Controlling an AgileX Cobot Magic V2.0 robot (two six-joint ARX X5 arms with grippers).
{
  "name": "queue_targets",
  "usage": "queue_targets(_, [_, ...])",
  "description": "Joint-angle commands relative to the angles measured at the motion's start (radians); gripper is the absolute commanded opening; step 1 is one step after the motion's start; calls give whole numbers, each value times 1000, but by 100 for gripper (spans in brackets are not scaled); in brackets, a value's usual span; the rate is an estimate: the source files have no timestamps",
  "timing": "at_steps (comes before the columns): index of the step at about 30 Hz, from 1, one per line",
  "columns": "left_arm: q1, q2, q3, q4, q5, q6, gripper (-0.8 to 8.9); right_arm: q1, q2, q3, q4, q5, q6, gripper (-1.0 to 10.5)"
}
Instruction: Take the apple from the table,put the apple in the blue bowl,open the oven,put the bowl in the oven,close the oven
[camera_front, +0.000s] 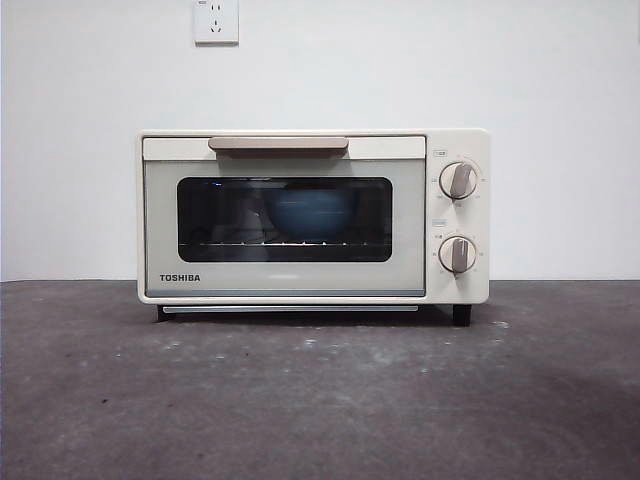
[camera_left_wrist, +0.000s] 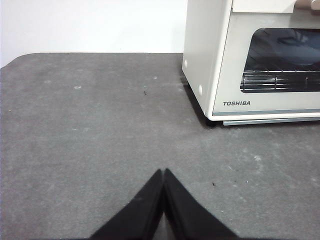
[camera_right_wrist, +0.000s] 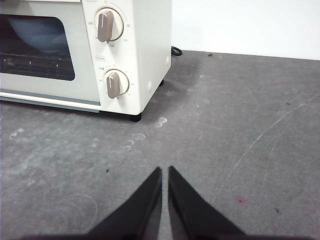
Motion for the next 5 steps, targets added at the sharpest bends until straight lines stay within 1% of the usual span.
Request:
queue_targets(1, [2,-2,-24,7,-3,-6,8,-2,-3,-6,3,0,14,3])
queue_targets(5, [2,-2,-24,7,-3,-6,8,-2,-3,-6,3,0,14,3])
